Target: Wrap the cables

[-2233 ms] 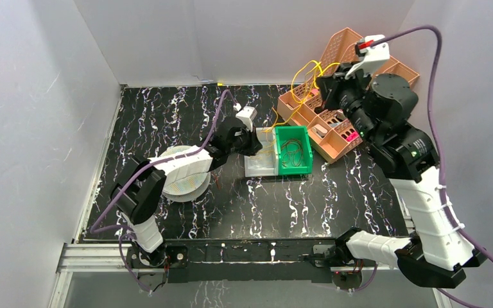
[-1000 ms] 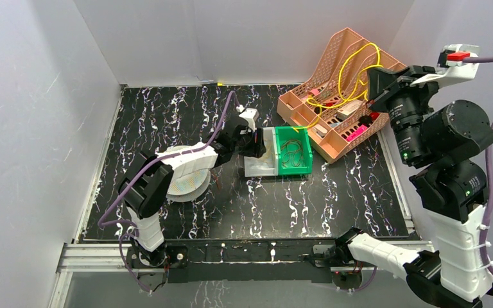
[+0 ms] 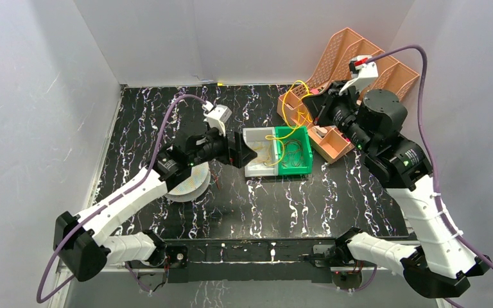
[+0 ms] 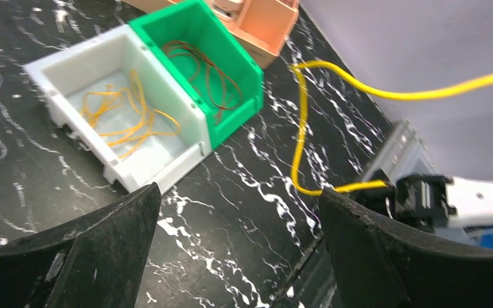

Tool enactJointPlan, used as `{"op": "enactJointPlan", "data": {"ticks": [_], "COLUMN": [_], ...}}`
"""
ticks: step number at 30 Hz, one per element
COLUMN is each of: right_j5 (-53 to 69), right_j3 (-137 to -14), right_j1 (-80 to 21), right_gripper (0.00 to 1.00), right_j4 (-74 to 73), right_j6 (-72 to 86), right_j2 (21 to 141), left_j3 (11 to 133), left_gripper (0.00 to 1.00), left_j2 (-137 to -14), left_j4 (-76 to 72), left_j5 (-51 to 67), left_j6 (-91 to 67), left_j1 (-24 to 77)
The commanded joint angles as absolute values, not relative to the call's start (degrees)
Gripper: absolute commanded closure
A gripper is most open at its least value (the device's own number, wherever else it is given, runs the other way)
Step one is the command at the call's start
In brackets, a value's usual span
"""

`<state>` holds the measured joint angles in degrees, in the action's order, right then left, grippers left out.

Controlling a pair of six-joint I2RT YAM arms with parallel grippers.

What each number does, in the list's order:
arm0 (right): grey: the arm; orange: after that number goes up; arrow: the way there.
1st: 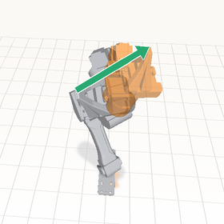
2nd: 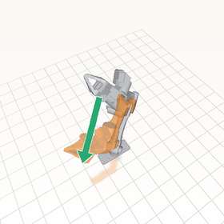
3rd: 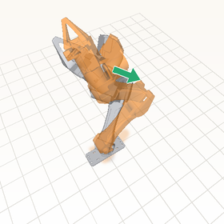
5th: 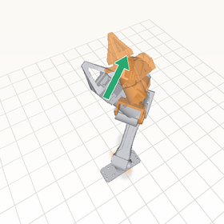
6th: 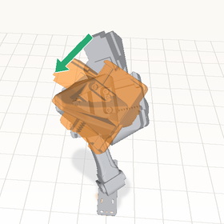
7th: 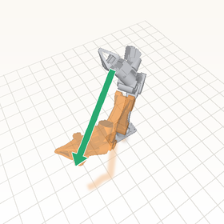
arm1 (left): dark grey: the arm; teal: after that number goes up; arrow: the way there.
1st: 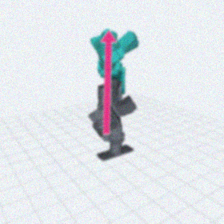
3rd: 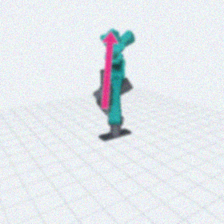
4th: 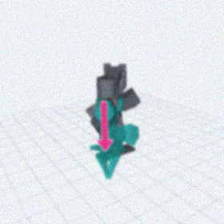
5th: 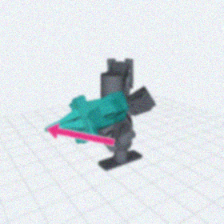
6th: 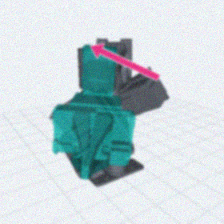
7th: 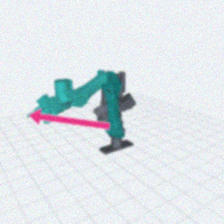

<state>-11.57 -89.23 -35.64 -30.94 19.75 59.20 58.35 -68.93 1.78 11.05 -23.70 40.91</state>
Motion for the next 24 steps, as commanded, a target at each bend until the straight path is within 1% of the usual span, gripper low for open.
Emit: {"op": "enactJointPlan", "data": {"ticks": [1, 7, 12, 17, 20, 24], "right_j5": [-7.97, -4.60, -2.56, -0.37, 0.80, 3.51], "right_j3": [-88.92, -89.87, -90.43, -91.26, -91.57, -91.67], "right_j1": [-35.55, -35.60, -35.59, -35.52, -35.58, -35.59], "right_gripper": [1.00, 1.00, 1.00, 1.00, 1.00, 1.00], "right_j4": [-25.19, -24.38, -23.42, -22.66, -21.92, -20.74], "right_j6": [23.87, 26.45, 27.60, 28.92, 29.75, 31.50], "right_j2": [58.88, 61.24, 62.25, 63.05, 63.19, 63.47], "left_j3": [54.80, 52.96, 53.14, 54.36, 54.32, 52.85], "left_gripper": [0.07, 0.07, 0.06, 0.07, 0.07, 0.07], "left_j2": [-64.16, -61.31, -61.40, -63.14, -63.91, -64.09], "left_j4": [-2.04, -3.10, -2.99, -2.73, -2.98, -6.08], "left_j5": [23.01, 30.96, 35.74, 35.87, 33.71, 34.45], "left_j6": [-22.89, -19.05, -15.93, -12.90, -11.08, -9.93], "left_j1": [41.09, 41.09, 41.11, 41.13, 41.13, 41.13]}}
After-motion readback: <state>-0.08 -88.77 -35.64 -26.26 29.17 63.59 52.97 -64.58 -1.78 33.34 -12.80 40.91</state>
